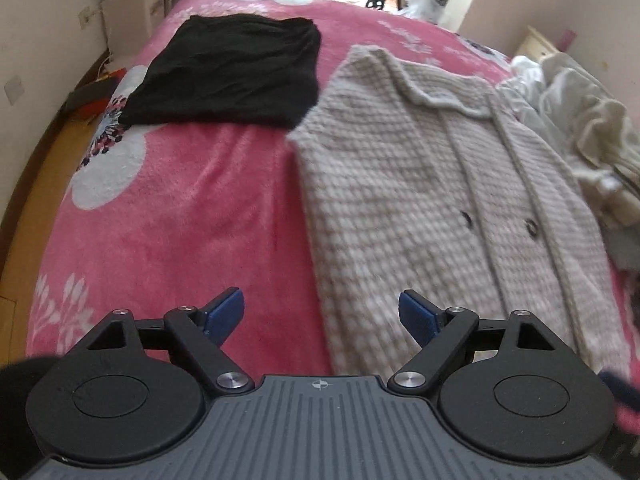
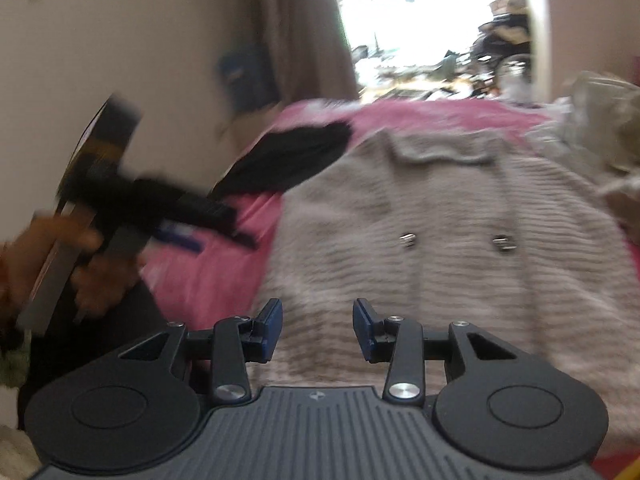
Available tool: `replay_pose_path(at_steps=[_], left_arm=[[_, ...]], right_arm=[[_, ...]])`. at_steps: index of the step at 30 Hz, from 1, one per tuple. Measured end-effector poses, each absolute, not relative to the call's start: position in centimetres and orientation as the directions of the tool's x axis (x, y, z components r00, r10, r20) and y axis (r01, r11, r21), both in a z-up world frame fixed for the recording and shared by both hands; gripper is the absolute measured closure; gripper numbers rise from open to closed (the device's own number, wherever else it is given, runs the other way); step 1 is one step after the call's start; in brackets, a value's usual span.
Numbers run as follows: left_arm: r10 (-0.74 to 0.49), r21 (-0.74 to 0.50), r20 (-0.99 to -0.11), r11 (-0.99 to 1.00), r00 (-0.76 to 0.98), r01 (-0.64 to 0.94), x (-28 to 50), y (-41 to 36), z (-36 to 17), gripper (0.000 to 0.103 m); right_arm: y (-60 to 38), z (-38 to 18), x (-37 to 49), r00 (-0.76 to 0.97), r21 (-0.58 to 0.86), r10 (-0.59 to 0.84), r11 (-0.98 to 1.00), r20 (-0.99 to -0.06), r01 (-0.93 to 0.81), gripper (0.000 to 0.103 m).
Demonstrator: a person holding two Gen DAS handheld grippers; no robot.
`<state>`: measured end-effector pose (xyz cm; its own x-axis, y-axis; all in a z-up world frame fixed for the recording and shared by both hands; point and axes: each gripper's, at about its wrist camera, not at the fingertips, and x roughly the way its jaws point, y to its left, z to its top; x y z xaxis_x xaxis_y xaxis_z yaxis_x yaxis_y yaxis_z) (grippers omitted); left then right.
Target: Fold clothes
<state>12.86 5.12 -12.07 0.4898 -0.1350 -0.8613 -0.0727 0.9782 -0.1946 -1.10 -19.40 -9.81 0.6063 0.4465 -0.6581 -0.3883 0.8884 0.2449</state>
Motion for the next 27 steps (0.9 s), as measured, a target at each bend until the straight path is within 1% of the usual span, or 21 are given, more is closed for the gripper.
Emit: replay_pose_path(at_steps=[5,11,15,19,22,27], left_arm=[[-0.163,-0.233,-0.879,0.967,0.449,-0.106,15.1,6.3,-14.6,0.018],[-0.264,-0.334,-0.857,0.938,0.443,-0.088,15.5,7.1,-15.7,0.018],[-0.329,-0.411,-0.837,0.905,0.438,-0.105,15.8,7.9,-16.3,0.018],[-0.352,-0.453,-0.831,0.878,0.43,-0.155,16.3,8.8,-17.0,0.018],[-0.357,-0.466,-0.825,0.868,0.437,-0.171,16.4,9.1,-17.3,0.019],[-0.367,-0.483,-0.817,0.857,0.446,-0.18,16.4,9.4,-17.4,0.019]], right_arm=[[-13.8,-12.5,1.1,0.503,0.205,0.461,0.852,-0.731,-0.482,0.061],[-12.5,-17.2,1.3,0.365,0.312,0.468,0.857,-0.805,-0.41,0.061],[-12.1,-16.6,0.7,0.371,0.296,0.453,0.864,-0.811,-0.407,0.059],[-10.0,-16.2,1.1,0.386,0.213,0.402,0.869,-0.831,-0.447,0.056],[-8.2,-16.7,1.0,0.403,0.123,0.338,0.873,-0.85,-0.472,0.05],[-6.1,-17.7,0.9,0.441,-0.022,0.231,0.867,-0.867,-0.498,0.05]])
